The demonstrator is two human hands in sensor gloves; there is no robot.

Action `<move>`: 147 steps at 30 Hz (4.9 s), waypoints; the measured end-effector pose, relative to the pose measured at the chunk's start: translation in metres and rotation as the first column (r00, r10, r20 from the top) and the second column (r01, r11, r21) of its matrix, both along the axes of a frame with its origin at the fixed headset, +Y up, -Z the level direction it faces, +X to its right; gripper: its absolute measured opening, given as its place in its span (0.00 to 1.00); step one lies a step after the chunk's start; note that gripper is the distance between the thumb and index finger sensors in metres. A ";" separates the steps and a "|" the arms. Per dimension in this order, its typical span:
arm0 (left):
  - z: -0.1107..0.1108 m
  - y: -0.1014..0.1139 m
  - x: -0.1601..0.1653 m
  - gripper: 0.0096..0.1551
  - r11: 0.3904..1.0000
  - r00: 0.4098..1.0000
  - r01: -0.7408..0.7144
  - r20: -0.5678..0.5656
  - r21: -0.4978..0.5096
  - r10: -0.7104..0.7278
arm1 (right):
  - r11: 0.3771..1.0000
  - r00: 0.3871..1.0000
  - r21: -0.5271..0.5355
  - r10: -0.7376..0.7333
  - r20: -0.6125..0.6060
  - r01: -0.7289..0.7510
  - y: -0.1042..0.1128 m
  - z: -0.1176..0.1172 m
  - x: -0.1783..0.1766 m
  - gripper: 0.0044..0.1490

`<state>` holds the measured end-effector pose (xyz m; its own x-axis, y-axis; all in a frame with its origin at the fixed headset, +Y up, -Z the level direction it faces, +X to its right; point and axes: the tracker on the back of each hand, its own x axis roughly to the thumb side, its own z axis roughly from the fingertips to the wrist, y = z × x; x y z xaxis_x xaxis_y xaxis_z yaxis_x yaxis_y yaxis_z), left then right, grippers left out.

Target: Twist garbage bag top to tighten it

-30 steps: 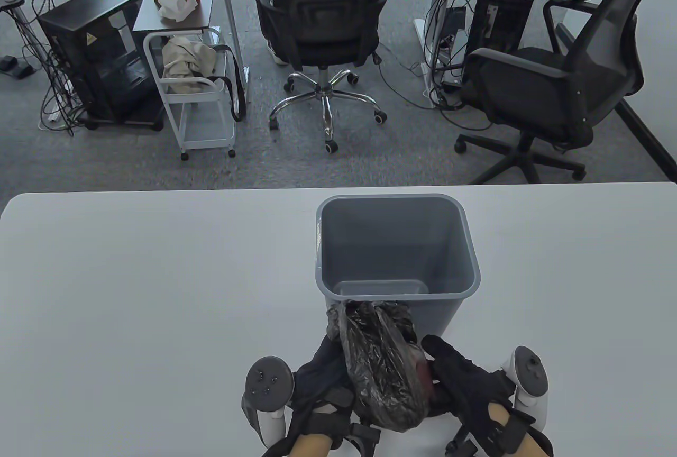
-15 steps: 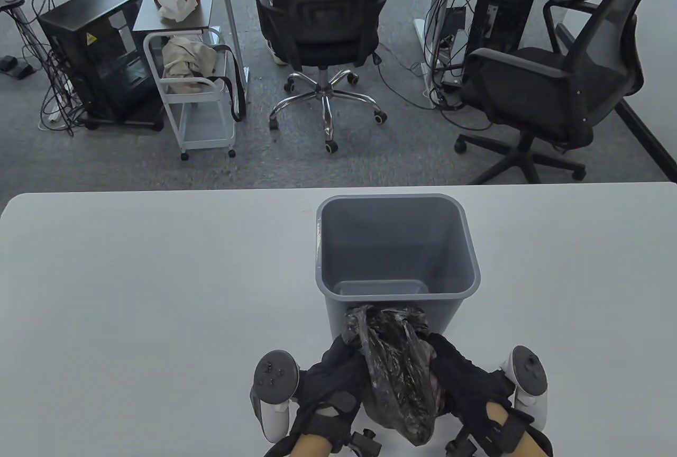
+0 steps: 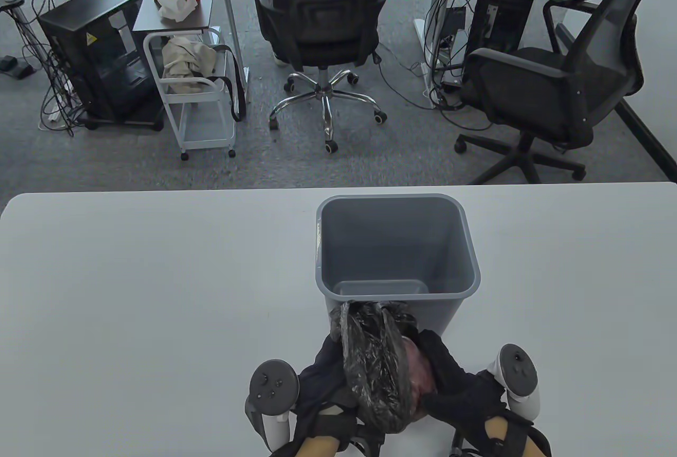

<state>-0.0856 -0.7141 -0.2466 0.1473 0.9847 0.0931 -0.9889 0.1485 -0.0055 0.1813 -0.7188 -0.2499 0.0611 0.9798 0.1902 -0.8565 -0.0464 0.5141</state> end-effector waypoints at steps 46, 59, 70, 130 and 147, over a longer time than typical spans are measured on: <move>-0.006 0.007 0.006 0.26 0.985 0.949 -0.172 0.270 0.006 0.164 | 0.980 0.980 -0.168 -0.077 0.183 0.108 -0.011 -0.002 0.012 0.55; -0.005 0.009 0.007 0.30 0.975 0.934 -0.221 0.289 0.000 0.211 | 0.979 0.968 -0.162 -0.083 0.235 0.123 -0.010 -0.003 0.015 0.55; 0.001 0.014 -0.006 0.26 0.995 0.996 -0.084 -0.006 0.052 0.084 | 0.996 0.993 -0.089 -0.022 0.119 0.033 -0.008 -0.001 0.008 0.64; 0.015 0.065 -0.055 0.39 0.719 0.743 0.643 -0.439 0.262 -0.505 | 0.828 0.633 -0.044 0.460 0.623 -0.559 0.031 -0.004 0.081 0.53; -0.027 0.040 -0.072 0.60 0.457 0.443 0.885 -0.148 -0.083 -0.884 | 0.252 0.075 -0.208 0.788 0.612 -0.945 0.042 0.003 0.063 0.63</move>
